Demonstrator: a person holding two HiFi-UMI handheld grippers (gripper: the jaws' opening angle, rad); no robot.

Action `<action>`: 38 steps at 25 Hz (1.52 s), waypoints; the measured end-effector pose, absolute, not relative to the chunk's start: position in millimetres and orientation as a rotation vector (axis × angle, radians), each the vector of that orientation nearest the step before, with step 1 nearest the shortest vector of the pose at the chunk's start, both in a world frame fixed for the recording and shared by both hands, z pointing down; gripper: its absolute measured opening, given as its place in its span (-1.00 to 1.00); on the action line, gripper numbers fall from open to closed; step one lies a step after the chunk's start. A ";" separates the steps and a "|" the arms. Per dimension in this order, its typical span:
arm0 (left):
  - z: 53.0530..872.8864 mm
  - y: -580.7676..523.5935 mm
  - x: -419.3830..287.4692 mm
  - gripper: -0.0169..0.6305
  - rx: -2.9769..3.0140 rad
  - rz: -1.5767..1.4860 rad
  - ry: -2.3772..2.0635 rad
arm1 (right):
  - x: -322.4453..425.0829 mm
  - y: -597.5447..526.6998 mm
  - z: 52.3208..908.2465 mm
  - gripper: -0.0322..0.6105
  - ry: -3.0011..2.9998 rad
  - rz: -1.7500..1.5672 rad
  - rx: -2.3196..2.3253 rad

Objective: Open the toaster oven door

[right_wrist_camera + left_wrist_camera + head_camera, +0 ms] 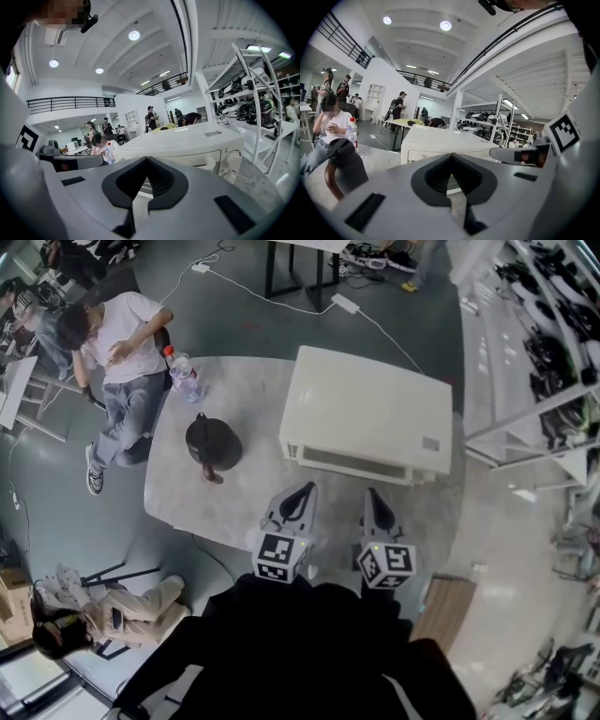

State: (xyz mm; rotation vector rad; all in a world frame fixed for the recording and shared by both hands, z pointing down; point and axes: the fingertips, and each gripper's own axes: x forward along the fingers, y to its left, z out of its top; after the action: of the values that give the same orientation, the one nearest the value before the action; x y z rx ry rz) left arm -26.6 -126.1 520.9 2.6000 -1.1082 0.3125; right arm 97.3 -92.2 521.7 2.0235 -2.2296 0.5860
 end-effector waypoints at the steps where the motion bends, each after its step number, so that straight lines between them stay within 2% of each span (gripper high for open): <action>1: 521.4 -129.0 -26.2 -0.94 2.597 0.315 -1.116 | 99.9 -94.9 521.8 -0.89 -2.231 0.584 2.026; 20: 548.9 -176.7 -17.2 -0.94 2.538 0.388 -1.192 | 153.6 -117.3 549.9 -0.89 -2.128 0.640 2.099; 38: 562.4 -174.7 -15.7 -0.94 2.511 0.415 -1.202 | 155.1 -117.1 559.6 -0.89 -2.135 0.621 2.063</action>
State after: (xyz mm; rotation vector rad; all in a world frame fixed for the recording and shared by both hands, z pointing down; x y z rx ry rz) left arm -15.7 -174.7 562.4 2.5113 -1.2017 0.4149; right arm 155.1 -117.1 559.6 2.0625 -2.1352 0.6211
